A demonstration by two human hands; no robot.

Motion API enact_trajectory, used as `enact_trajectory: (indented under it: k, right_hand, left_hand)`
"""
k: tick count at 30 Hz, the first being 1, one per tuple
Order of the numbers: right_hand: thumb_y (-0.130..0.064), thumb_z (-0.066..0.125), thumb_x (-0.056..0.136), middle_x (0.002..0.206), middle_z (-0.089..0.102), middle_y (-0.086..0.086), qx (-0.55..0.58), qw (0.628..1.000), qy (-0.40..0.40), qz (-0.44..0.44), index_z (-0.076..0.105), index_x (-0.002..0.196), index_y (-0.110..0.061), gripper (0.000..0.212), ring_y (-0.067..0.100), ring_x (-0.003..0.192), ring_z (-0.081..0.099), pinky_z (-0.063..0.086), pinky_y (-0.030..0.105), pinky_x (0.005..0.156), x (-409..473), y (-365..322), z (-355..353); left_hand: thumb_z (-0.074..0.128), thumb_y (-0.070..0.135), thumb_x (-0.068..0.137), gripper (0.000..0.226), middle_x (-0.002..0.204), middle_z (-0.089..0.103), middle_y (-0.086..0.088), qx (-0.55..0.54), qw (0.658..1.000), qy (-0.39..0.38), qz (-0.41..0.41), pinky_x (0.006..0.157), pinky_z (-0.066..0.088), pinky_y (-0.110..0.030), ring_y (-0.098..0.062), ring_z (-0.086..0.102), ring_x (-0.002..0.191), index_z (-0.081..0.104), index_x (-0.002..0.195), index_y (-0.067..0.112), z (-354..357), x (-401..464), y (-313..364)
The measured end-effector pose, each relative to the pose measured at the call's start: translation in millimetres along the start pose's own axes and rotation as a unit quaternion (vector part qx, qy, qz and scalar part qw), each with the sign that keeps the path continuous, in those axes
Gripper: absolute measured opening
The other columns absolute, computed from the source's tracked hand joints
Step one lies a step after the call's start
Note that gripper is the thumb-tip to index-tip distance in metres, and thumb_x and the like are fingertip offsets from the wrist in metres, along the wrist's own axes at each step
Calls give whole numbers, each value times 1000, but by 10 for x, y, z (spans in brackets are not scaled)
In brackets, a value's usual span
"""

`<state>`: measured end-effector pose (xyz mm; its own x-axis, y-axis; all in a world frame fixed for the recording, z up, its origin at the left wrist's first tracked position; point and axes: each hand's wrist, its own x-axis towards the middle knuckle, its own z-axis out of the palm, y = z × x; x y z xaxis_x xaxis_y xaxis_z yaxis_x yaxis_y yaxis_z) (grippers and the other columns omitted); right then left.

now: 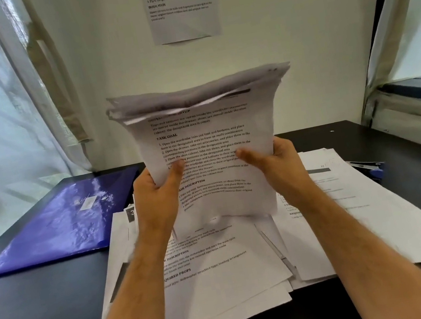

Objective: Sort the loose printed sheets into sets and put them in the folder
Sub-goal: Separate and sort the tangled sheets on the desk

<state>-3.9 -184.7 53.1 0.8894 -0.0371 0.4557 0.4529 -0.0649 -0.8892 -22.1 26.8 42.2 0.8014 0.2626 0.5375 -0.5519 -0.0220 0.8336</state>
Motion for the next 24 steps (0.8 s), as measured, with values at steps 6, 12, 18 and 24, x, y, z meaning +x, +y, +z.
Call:
enact_trajectory:
  k: [6,12,18,24]
  right_hand:
    - [-29,72,88,102,75,-4,-2,1000,4,-15,68,106,-26,18,18,84,75,63,39,71,-8,-20,34]
    - [-24,74,88,106,75,-2,-19,1000,-8,18,68,115,-19,29,17,84,75,63,36,73,11,12,-10]
    - [-19,75,86,99,73,-6,-27,999,-1,36,67,111,-19,26,14,78,75,62,31,67,2,7,2]
    - [-20,72,89,90,67,-16,-56,997,-32,49,62,105,-28,21,1,67,69,55,15,54,-30,59,37]
  left_hand:
    - [73,16,90,29,104,76,7,6,1000,15,17,73,61,-25,-11,73,95,66,118,15,-4,5,49]
    - [70,19,92,24,106,76,8,22,999,-25,9,76,61,-27,-10,72,99,68,116,23,23,-17,-18]
    - [67,21,95,22,103,77,8,25,997,-40,-58,76,62,-31,-13,74,96,70,117,22,30,-2,-110]
    - [64,21,97,21,103,77,6,28,992,-60,-104,80,62,-38,-17,74,96,70,118,21,18,-9,-125]
